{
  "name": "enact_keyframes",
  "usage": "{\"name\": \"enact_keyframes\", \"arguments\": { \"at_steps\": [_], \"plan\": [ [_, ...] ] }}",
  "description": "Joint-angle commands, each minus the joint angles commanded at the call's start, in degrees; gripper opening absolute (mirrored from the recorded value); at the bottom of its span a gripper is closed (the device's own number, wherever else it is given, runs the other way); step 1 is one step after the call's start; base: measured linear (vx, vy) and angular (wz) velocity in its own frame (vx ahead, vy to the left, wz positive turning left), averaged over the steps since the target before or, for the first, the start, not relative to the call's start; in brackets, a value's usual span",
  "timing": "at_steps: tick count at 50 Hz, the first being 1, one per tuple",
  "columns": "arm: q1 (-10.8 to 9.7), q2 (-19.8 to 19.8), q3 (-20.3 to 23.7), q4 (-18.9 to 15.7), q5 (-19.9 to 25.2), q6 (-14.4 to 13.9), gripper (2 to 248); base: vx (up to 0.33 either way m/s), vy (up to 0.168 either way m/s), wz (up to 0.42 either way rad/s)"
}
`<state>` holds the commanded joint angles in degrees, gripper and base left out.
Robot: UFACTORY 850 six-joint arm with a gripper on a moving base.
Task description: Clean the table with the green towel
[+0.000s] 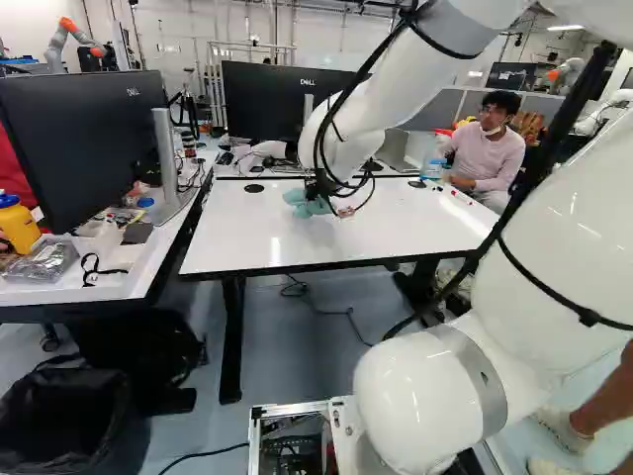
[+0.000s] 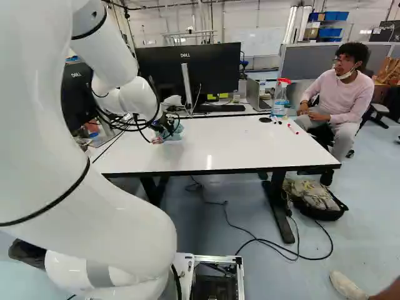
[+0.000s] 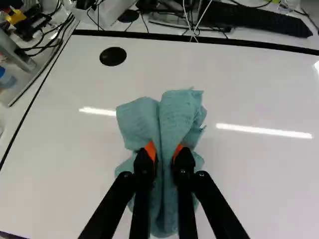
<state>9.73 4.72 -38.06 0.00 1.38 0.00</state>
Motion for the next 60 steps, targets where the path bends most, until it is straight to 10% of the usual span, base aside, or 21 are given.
{"name": "enact_keyframes", "arguments": {
  "at_steps": [60],
  "plan": [
    [1.0, -5.8, 2.8, 0.0, 19.2, 0.0, 55, 0.0, 0.0, 0.0]
  ]
}}
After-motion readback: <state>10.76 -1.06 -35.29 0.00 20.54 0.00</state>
